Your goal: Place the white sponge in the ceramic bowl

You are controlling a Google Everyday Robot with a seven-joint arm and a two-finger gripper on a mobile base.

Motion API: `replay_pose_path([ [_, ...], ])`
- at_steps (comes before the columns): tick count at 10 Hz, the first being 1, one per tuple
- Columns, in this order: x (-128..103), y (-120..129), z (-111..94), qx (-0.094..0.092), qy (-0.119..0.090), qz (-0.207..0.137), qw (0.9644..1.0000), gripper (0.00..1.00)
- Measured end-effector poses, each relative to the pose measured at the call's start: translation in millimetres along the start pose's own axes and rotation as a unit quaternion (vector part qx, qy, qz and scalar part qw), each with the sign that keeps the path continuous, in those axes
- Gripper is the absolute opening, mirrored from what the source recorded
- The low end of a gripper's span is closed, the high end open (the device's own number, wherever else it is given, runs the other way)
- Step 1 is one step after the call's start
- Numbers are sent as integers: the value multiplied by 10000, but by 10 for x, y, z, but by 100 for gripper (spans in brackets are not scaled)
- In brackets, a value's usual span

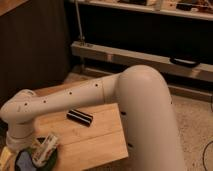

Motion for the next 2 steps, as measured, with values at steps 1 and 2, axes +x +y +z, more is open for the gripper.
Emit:
replay_pose_path([
  [1,1,-5,2,0,-2,-5,10000,80],
  [2,1,-3,0,0,0,-3,10000,80],
])
